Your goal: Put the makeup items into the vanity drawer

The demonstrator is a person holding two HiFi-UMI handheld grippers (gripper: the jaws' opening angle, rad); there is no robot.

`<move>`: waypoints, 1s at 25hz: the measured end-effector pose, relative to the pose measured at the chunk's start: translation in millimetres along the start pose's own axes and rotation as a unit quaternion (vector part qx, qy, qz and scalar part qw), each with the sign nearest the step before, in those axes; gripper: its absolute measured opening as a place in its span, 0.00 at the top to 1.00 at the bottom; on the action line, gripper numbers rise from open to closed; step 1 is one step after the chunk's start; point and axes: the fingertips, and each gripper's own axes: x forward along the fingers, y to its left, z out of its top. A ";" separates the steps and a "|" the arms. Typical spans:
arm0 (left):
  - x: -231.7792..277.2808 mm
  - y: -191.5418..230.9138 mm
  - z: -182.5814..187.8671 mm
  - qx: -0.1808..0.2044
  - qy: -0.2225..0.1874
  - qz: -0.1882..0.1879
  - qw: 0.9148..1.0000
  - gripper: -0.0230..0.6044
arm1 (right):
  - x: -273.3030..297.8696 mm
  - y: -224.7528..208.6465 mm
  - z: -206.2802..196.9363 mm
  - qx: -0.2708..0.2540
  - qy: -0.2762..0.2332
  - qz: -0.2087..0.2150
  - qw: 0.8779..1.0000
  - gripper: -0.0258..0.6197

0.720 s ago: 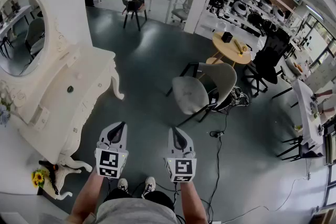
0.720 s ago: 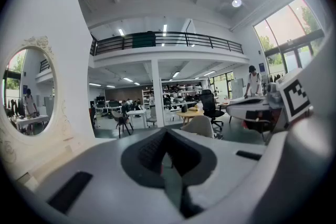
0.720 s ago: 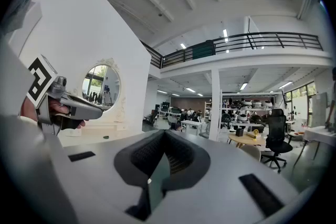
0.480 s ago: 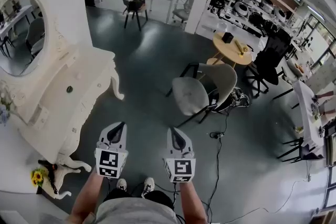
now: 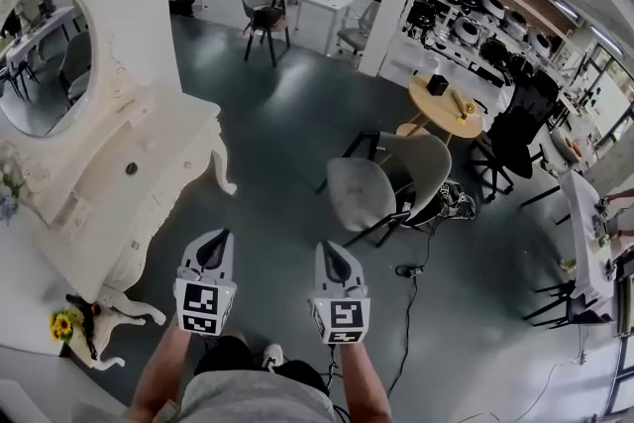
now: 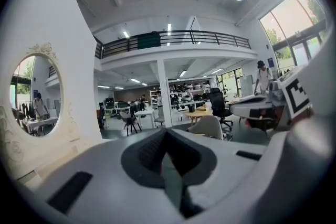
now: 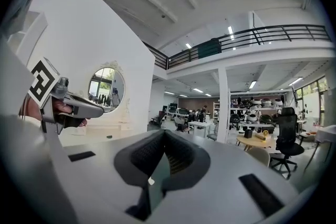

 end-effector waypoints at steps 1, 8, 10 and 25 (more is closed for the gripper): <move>2.7 0.7 0.9 -0.002 -0.001 0.004 1.000 0.96 | 3.1 -2.6 0.1 -0.002 0.000 0.002 1.000 0.94; 29.9 20.8 -2.8 -0.004 0.006 0.019 1.000 0.96 | 41.9 -5.4 0.0 -0.003 0.004 0.026 1.000 0.94; 41.4 35.7 -5.6 -0.007 0.008 0.026 1.000 0.96 | 61.5 -2.2 -0.6 -0.004 0.004 0.034 0.999 0.94; 185.1 184.5 -8.2 -0.035 0.029 0.054 0.998 0.96 | 279.3 21.8 12.3 -0.003 0.018 0.086 0.996 0.94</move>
